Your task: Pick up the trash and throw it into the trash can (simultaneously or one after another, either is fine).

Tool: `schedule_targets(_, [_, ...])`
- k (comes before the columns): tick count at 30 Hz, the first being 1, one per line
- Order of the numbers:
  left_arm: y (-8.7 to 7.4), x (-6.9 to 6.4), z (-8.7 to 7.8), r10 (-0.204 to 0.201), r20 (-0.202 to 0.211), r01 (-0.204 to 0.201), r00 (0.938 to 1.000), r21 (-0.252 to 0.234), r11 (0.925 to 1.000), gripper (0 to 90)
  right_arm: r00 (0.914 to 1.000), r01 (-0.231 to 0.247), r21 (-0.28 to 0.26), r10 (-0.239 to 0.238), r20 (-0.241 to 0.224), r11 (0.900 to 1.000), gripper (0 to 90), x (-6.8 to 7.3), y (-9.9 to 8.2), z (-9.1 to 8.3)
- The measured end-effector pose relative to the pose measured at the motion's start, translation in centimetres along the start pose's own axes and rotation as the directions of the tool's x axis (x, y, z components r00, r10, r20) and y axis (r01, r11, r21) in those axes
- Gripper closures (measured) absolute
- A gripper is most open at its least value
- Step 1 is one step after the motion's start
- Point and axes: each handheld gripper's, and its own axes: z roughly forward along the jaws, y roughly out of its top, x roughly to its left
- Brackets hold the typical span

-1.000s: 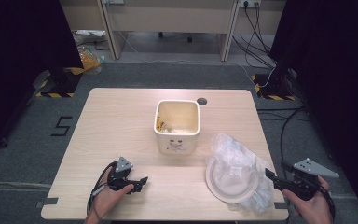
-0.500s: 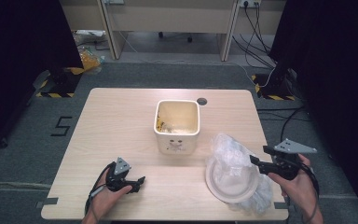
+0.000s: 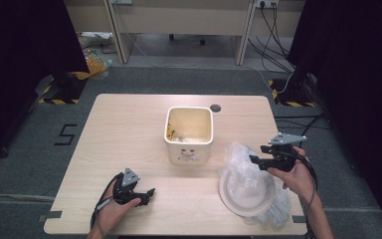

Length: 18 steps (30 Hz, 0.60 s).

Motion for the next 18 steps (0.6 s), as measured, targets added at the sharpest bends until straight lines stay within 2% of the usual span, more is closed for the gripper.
schedule_targets(3, [0.0,0.1,0.0,0.000,0.006,0.000,1.0000,0.003,1.0000,13.1,0.9997,-0.019,0.021,0.020,-0.014,0.9996,48.1,-0.5,0.0,0.8])
schedule_targets(5, [0.0,0.1,0.0,0.001,0.007,-0.001,1.0000,0.004,1.0000,13.1,0.9980,-0.049,0.041,0.051,-0.038,0.9979,52.7,-0.6,-0.1,1.2])
schedule_targets(7, [0.0,0.0,0.0,-0.002,0.008,0.002,1.0000,0.004,1.0000,13.1,0.9979,-0.045,0.047,0.047,-0.046,0.9979,60.3,-0.7,-0.3,1.5])
schedule_targets(10, [0.0,0.0,0.0,-0.003,0.007,0.003,1.0000,0.003,1.0000,13.1,0.9982,-0.025,0.035,0.027,-0.054,0.9991,74.0,-0.6,-0.3,1.4])
schedule_targets(12, [0.0,0.1,-0.1,0.000,0.007,0.000,1.0000,0.006,1.0000,13.1,0.9979,-0.019,0.020,0.021,-0.061,0.9996,79.7,-0.4,-0.2,1.2])
schedule_targets(16, [0.0,0.1,-0.1,0.001,0.007,-0.001,1.0000,0.006,1.0000,13.1,0.9950,-0.024,-0.010,0.023,-0.098,0.9997,89.3,-0.3,0.2,0.7])
schedule_targets(18, [0.0,0.1,-0.1,0.003,0.008,-0.003,1.0000,0.008,1.0000,13.1,0.9946,-0.027,-0.027,0.025,-0.101,0.9993,89.9,-0.2,0.4,0.4])
